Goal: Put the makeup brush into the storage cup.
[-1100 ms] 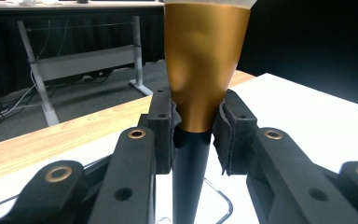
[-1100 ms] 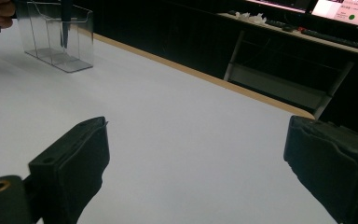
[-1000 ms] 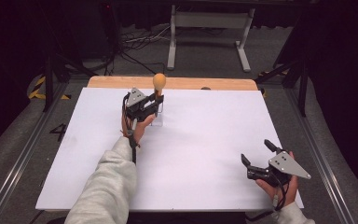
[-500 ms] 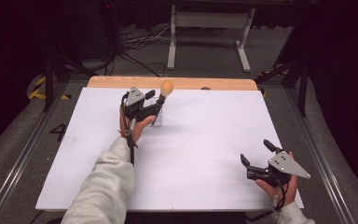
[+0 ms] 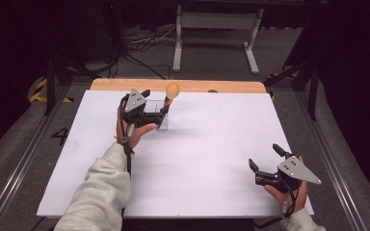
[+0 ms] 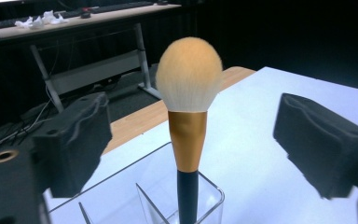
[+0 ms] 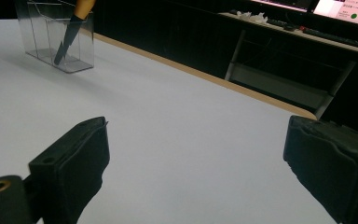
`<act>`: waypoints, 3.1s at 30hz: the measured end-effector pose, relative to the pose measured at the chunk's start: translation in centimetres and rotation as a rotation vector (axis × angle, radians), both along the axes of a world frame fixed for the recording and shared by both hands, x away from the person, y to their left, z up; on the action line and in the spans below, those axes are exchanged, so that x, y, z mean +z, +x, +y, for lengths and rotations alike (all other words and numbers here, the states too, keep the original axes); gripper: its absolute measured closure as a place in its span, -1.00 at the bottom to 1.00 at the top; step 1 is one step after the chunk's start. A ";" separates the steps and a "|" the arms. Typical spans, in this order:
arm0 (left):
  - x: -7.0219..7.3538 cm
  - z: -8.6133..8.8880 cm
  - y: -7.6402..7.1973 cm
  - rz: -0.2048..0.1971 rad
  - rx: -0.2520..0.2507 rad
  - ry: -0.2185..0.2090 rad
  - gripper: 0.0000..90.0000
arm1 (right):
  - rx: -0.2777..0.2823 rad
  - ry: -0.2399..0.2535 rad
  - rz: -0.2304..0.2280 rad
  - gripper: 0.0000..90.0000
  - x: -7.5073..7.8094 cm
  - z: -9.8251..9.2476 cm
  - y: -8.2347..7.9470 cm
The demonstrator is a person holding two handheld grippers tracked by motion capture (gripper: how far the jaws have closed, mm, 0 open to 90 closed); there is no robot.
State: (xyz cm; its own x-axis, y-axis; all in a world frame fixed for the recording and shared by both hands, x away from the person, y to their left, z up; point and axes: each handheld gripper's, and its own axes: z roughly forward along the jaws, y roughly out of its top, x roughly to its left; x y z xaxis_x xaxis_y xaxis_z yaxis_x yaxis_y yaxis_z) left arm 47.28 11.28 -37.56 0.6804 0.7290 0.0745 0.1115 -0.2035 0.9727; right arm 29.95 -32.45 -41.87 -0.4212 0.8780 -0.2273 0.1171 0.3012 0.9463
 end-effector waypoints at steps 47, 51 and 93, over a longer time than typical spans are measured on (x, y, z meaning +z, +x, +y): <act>0.4 2.8 -5.5 -0.076 -0.119 0.133 -0.93 | 0.006 -0.009 0.001 -0.83 0.0 0.1 0.0; 0.3 2.9 -5.9 -0.076 -0.125 0.144 -0.95 | 0.009 -0.013 0.006 -0.83 -0.1 0.2 0.0; -2.5 6.5 -10.4 -0.070 -0.159 0.246 -0.96 | 0.023 -0.021 0.016 -0.82 -0.3 0.6 0.0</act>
State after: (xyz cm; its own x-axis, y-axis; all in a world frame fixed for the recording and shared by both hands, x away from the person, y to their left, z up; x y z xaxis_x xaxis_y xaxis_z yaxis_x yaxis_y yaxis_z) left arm 36.91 17.74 -40.09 0.7715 0.5679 0.2868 -0.0065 -0.4437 0.8962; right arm 29.93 -31.87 -42.13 -0.4453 0.8630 -0.2388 0.1251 0.3240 0.9377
